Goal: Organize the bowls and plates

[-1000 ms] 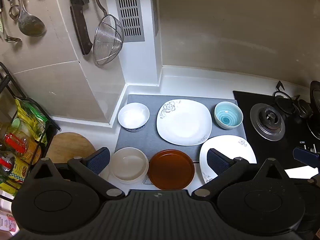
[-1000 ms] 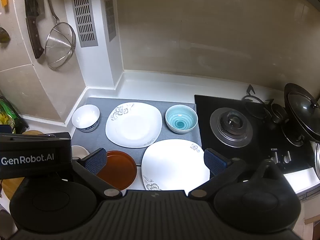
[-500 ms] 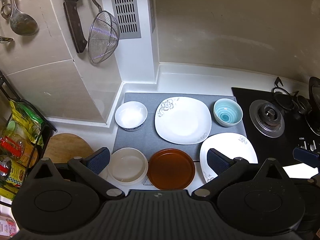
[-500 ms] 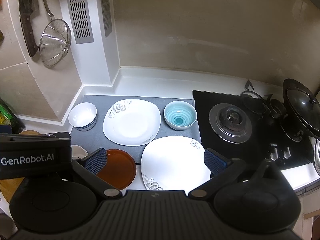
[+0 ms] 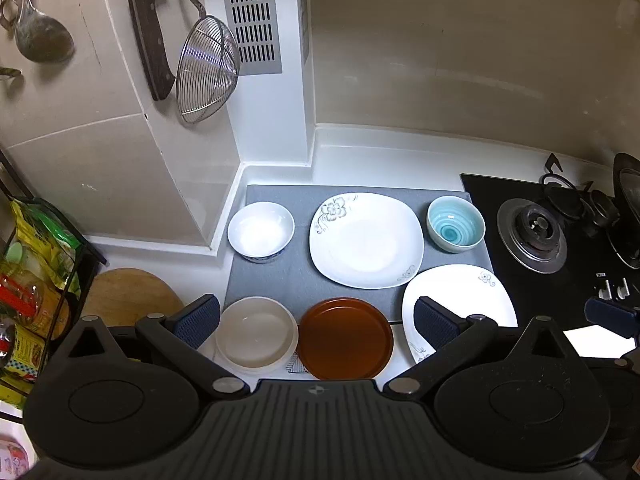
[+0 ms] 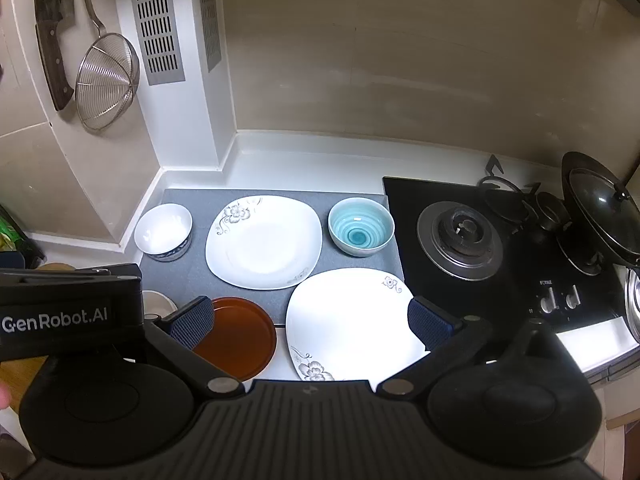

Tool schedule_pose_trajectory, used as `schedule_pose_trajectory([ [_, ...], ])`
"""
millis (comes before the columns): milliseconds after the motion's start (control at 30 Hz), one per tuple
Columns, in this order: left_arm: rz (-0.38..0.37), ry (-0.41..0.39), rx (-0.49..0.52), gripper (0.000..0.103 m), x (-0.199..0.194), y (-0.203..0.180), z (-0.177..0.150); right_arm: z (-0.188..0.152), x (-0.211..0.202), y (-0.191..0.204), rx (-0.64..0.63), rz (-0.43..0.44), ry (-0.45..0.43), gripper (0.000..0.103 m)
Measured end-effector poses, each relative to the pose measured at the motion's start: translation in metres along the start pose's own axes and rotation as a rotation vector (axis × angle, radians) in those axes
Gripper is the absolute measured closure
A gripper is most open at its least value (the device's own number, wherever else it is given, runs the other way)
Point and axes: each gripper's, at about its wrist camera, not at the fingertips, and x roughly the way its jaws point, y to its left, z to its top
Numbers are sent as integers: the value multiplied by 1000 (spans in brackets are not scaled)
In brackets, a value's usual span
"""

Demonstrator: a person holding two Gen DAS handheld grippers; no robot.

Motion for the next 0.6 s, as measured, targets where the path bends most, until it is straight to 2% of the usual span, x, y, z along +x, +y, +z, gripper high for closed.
schedule_pose_trajectory([
  [600, -56, 16, 6, 0, 18, 23, -9, -7, 6, 22, -4, -51, 40, 0],
])
